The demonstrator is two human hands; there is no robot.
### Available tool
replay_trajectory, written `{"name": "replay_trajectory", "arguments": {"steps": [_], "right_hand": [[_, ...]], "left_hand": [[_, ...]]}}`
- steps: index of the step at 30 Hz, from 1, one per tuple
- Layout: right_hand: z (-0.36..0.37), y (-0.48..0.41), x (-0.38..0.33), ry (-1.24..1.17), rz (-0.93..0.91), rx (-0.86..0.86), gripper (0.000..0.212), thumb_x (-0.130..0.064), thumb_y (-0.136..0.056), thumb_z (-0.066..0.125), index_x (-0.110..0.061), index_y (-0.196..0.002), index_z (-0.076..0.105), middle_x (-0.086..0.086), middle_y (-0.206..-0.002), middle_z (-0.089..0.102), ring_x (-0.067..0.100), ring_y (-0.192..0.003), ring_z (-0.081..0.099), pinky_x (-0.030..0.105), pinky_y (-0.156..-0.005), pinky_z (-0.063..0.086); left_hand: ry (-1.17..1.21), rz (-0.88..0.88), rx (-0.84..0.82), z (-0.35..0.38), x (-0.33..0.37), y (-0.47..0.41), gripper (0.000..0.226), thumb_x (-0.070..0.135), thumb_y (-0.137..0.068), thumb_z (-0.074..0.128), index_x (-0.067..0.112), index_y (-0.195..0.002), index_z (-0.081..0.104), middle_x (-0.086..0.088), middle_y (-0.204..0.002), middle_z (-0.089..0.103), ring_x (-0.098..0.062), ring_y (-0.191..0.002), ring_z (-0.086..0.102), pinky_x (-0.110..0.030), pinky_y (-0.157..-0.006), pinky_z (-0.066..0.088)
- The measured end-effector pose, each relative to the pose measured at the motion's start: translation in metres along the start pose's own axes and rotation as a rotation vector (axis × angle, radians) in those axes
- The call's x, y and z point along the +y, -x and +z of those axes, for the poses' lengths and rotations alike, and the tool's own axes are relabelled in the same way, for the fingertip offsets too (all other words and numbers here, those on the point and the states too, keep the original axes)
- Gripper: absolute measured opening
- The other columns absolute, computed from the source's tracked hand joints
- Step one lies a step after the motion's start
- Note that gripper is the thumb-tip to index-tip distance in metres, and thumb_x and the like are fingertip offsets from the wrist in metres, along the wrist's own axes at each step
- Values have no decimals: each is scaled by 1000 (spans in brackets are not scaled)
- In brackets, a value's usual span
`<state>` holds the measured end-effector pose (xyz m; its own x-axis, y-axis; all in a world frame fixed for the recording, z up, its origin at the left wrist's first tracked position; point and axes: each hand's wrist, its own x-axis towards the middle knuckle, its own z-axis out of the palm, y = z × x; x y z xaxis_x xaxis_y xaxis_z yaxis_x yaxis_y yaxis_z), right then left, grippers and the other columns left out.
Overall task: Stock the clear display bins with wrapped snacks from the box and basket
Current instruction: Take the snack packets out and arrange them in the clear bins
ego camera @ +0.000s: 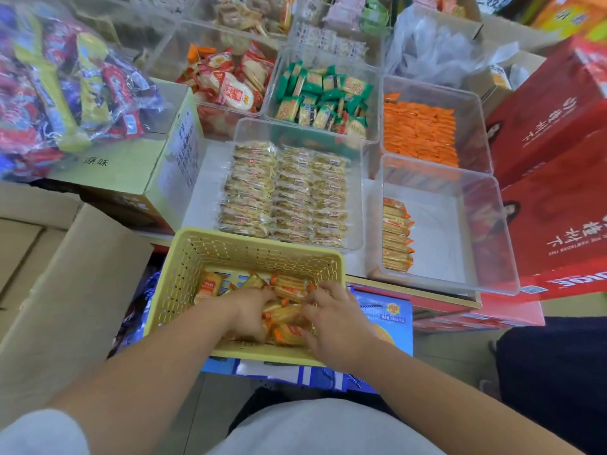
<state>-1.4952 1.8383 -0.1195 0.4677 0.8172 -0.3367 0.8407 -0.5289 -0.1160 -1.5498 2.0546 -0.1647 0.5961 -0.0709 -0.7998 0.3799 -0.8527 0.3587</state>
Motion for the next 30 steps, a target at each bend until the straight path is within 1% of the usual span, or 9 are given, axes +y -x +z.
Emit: {"name": "replay_trajectory", "arguments": {"steps": [2,5,9,14,17,20,23,26,30], "right_hand": [[0,0,1,11,-1,-3,42,-53,-95,44,-29,-121,65,-5,-132,55,30,-140,28,48,-116,30],[0,1,1,4,1,-17,40,-47,-96,44,-28,-125,63,-4,-135,52,31,-142,24,47,-118,26],[-1,-1,-1,23,3,-33,38,-40,-96,49,-26,-128,62,-2,-139,50,33,-144,21,48,-120,21],[-3,-1,-2,21,33,-37,48,-51,-96,48,-25,-135,58,-2,-146,48,30,-147,17,52,-121,15],[-4,-2,-1,63,38,-57,57,-57,-92,51,-26,-140,53,-2,-147,47,30,-150,13,57,-121,-2],[-8,-4,-4,179,22,-89,66,-63,-87,55,-26,-141,50,4,-151,43,36,-154,-1,68,-114,-20],[-13,-8,-11,318,35,-87,67,-58,-83,59,-26,-141,49,10,-155,36,44,-150,-20,74,-103,-29],[-17,-17,-17,372,-39,-82,64,-51,-84,58,-24,-142,50,11,-157,35,44,-149,-24,72,-104,-29],[-21,-32,-22,325,-100,-93,64,-58,-84,61,-26,-139,53,8,-152,43,40,-153,-12,68,-111,-22]], "left_hand": [[52,-27,-32,-1,7,-2,98,34,-72,84,27,-156,35,-3,-141,54,-21,-111,57,-33,-84,52],[125,-47,-101,-2,11,-2,93,36,-69,81,26,-153,41,0,-124,57,-18,-104,60,-34,-81,54],[209,-58,-117,-3,9,-1,91,32,-67,80,25,-149,43,3,-116,53,-21,-105,59,-35,-79,51],[236,-65,-121,-6,7,3,89,32,-66,80,31,-148,44,6,-119,58,-17,-105,60,-38,-90,56],[193,-82,-106,-11,-1,9,96,36,-68,77,31,-155,37,3,-130,53,-20,-114,57,-38,-95,53],[100,-113,-116,-13,-12,18,102,40,-72,76,30,-161,28,-4,-158,42,-28,-135,50,-41,-105,49],[58,-131,-115,-12,-19,28,105,42,-71,79,32,-162,27,-2,-164,36,-28,-141,46,-41,-107,48],[57,-131,-75,-10,-26,39,107,44,-69,80,31,-162,27,-2,-163,38,-27,-141,47,-38,-106,48],[89,-99,-47,-7,-38,52,101,43,-74,77,32,-161,27,0,-163,38,-26,-140,48,-37,-107,47]]}}
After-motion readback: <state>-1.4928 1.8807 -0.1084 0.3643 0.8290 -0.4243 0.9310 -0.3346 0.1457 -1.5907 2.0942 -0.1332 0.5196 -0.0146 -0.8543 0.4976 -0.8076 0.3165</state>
